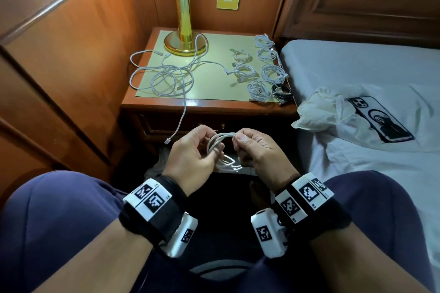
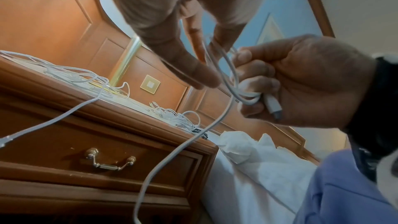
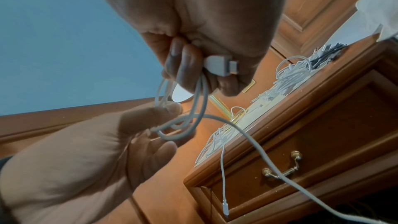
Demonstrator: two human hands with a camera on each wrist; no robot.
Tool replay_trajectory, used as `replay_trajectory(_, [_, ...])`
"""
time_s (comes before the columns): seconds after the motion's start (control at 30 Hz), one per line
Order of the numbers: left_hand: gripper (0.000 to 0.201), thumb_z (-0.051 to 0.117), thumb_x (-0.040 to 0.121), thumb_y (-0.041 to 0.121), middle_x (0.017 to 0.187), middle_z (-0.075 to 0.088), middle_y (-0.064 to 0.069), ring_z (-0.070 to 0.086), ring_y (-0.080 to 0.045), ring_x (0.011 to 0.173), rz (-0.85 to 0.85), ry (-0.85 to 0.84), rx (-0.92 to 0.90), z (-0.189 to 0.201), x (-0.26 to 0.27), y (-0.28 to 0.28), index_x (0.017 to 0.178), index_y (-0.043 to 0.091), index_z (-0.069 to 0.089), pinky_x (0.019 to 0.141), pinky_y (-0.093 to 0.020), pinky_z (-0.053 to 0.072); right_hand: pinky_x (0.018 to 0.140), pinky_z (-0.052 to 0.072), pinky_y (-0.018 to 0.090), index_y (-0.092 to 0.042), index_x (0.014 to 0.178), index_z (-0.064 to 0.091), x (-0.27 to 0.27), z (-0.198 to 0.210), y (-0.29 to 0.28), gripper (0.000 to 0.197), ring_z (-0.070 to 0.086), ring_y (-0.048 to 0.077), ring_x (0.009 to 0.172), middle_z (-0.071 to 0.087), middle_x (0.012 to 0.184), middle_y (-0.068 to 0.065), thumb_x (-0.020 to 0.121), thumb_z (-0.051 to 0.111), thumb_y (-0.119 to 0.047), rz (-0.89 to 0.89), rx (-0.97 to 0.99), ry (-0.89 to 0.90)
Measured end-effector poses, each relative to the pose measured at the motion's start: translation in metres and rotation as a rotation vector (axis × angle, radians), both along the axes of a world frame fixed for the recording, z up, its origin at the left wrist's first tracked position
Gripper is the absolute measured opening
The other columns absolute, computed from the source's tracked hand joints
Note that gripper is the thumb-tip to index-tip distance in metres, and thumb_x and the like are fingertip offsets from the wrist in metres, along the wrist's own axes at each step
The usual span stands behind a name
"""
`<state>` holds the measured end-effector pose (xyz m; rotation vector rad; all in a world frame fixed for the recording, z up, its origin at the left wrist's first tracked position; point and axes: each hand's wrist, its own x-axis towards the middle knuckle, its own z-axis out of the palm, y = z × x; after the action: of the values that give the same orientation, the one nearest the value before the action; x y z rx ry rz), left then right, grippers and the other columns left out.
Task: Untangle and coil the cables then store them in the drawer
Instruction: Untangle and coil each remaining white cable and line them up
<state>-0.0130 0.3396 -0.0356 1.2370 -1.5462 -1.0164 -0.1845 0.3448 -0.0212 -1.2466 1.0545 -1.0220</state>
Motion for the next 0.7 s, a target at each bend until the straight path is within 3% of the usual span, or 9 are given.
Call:
replay_trajectory(0.1, [0.016,0.079,0.085,0.012,0.083,0.067,-0.007,0.071,-0.026,0.067,0.052,0.038,0.01,0.001,0.0,0.0,0.09,0.02,0.067,0.054,-0.033,0.06,0.047,0.029,0.013,-0.012,0.072,0.051,-0.002,-0.002,-0.003,0.029,0.033,0.003,0.048,0.038,0.053,-0.012,0.099,0.044,-0.02,-0.024,-0.007,0.009])
replay_trajectory(0.2, [0.027,0.087,0.076,0.017,0.071,0.061,0.001,0.067,-0.028,0.062,0.207,0.004,-0.045,0.001,0.003,-0.005,0.083,0.023,0.062,0.053,-0.038,0.06,0.046,0.028,0.013,-0.016,0.07,0.052,-0.004,-0.005,-0.007,0.026,0.033,0.004,0.046,0.038,0.053,-0.01,0.092,0.045,-0.028,-0.087,-0.028,0.045])
replay_trajectory(0.3, [0.023,0.084,0.078,0.014,0.067,0.066,0.002,0.067,-0.021,0.06,0.241,-0.087,-0.066,-0.004,0.006,-0.006,0.073,0.023,0.063,0.06,-0.04,0.06,0.046,0.028,0.012,-0.016,0.069,0.052,-0.005,-0.007,-0.009,0.026,0.032,0.003,0.045,0.038,0.052,-0.011,0.091,0.046,-0.029,-0.1,-0.017,0.032])
replay_trajectory(0.37, [0.021,0.08,0.079,0.01,0.068,0.066,0.004,0.065,-0.015,0.059,0.233,-0.147,-0.04,-0.003,0.003,-0.007,0.074,0.023,0.065,0.058,-0.034,0.057,0.046,0.028,0.012,-0.013,0.071,0.051,-0.003,-0.006,-0.008,0.025,0.032,0.002,0.045,0.037,0.051,-0.012,0.091,0.045,-0.028,-0.081,-0.017,0.029])
replay_trajectory(0.43, [0.016,0.075,0.084,0.002,0.067,0.065,0.003,0.061,-0.009,0.053,0.192,0.024,0.075,0.001,-0.002,-0.006,0.078,0.015,0.068,0.053,-0.024,0.053,0.043,0.026,0.011,-0.012,0.072,0.05,-0.005,-0.005,-0.006,0.026,0.03,0.002,0.044,0.036,0.051,-0.012,0.095,0.045,-0.024,-0.08,-0.032,0.031])
replay_trajectory(0.53, [0.007,0.065,0.09,-0.004,0.068,0.061,-0.006,0.051,-0.008,0.048,-0.027,0.553,0.44,0.018,0.001,-0.005,0.09,0.001,0.069,0.048,-0.022,0.051,0.046,0.028,0.014,-0.014,0.07,0.052,-0.012,0.001,-0.008,0.028,0.033,0.004,0.046,0.037,0.052,-0.013,0.095,0.046,-0.026,-0.137,-0.081,0.109])
replay_trajectory(0.6, [0.014,0.065,0.087,0.007,0.066,0.053,-0.002,0.036,-0.005,0.043,-0.181,0.584,0.564,0.026,0.012,-0.008,0.098,0.0,0.069,0.036,-0.016,0.033,0.046,0.027,0.015,-0.012,0.069,0.051,-0.02,0.005,-0.011,0.031,0.031,0.005,0.046,0.035,0.05,-0.012,0.099,0.046,-0.02,-0.206,-0.067,0.052])
replay_trajectory(0.63, [0.021,0.067,0.084,0.014,0.062,0.048,-0.001,0.03,-0.004,0.041,-0.214,0.534,0.555,0.027,0.019,-0.011,0.099,0.0,0.069,0.035,-0.015,0.022,0.045,0.025,0.016,-0.011,0.069,0.05,-0.024,0.007,-0.013,0.034,0.028,0.004,0.044,0.033,0.049,-0.011,0.102,0.044,-0.015,-0.244,-0.047,-0.008])
replay_trajectory(0.7, [0.029,0.07,0.08,0.023,0.058,0.042,0.0,0.026,-0.005,0.04,-0.174,0.416,0.45,0.027,0.031,-0.018,0.095,-0.003,0.07,0.037,-0.015,0.014,0.043,0.024,0.015,-0.009,0.068,0.049,-0.033,0.013,-0.016,0.035,0.024,0.004,0.044,0.029,0.05,-0.008,0.103,0.043,-0.011,-0.294,-0.024,-0.116])
